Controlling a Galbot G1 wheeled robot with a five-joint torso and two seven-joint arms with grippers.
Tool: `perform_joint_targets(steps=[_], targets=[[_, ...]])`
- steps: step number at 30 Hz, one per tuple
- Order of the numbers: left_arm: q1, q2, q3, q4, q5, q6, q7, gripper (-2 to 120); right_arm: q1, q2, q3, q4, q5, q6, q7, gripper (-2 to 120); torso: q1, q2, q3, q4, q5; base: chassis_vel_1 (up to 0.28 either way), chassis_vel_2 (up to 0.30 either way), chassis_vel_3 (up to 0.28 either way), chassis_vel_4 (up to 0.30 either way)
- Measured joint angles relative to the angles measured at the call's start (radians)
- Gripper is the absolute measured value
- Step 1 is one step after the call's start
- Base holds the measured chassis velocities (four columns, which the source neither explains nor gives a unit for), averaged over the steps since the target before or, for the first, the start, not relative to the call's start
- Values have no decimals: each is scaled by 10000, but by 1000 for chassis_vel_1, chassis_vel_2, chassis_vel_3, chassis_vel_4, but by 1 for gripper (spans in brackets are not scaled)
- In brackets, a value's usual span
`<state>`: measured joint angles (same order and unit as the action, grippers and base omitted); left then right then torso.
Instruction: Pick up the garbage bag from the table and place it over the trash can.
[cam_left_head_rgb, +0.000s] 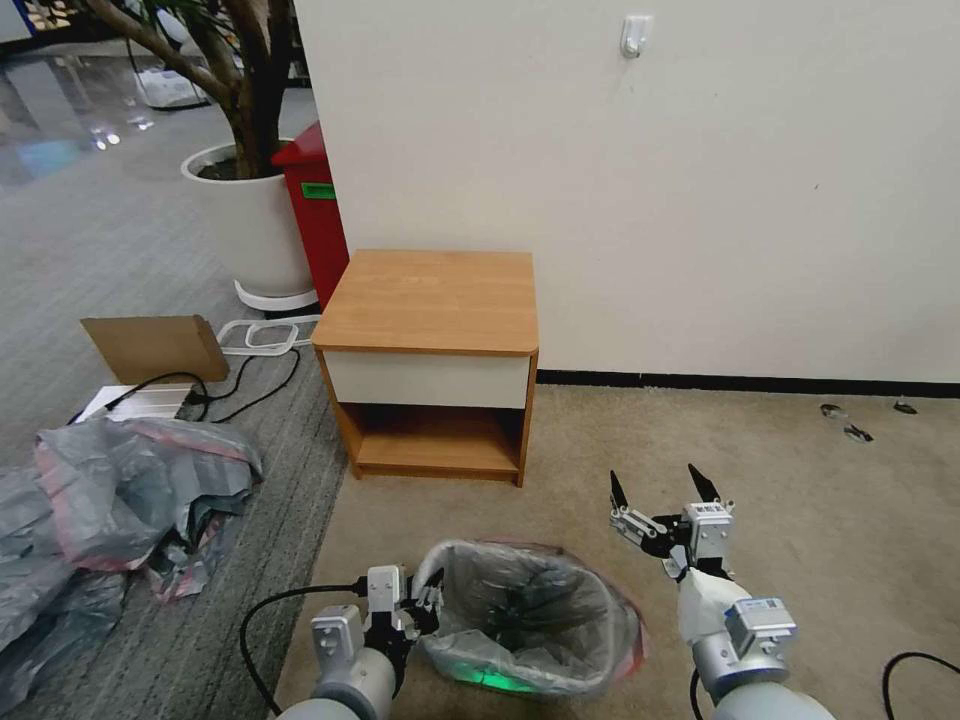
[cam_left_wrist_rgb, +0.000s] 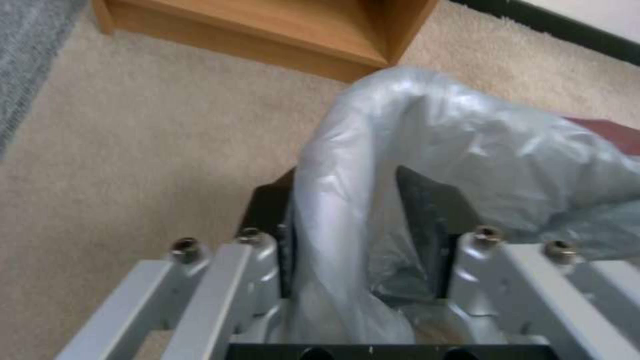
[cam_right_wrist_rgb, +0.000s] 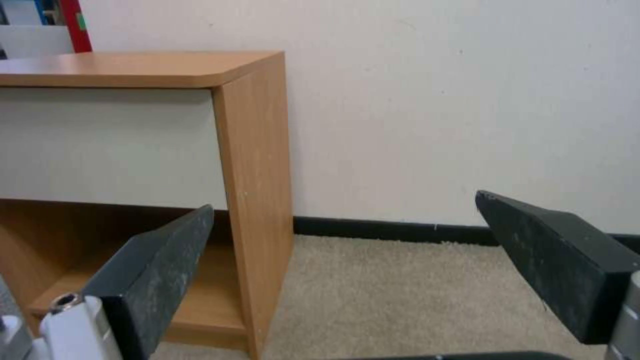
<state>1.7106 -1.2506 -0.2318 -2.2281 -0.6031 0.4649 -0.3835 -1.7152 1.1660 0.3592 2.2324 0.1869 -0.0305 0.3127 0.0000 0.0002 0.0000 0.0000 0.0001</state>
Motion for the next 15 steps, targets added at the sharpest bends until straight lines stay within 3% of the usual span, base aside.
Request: perform_joint_targets(steps=[5, 7, 9, 12, 15], targets=[[154, 65, -229, -292, -13, 15, -6, 61, 33, 9, -17, 0, 122, -28, 31, 100, 0, 0, 0, 0, -1, 0, 0, 0, 0], [348, 139, -435, -589, -71, 51, -6, 73, 3, 41, -23, 83, 267, -41, 35, 100, 0, -1, 0, 0, -2, 0, 0, 0, 0], [408, 156, -494, -676, -99, 59, -3, 73, -10, 49, -23, 113, 333, -44, 36, 100, 0, -1, 0, 0, -2, 0, 0, 0, 0], [719, 217, -938, -1097, -217, 39, 127, 87, -94, 84, 5, 202, 701, -51, 34, 100, 0, -2, 0, 0, -1, 0, 0, 0, 0], [1016, 261, -1508, -1428, 26, -657, 661, 97, -314, 146, 212, 204, 905, 164, -173, 100, 0, -2, 0, 1, -1, 0, 0, 0, 0]])
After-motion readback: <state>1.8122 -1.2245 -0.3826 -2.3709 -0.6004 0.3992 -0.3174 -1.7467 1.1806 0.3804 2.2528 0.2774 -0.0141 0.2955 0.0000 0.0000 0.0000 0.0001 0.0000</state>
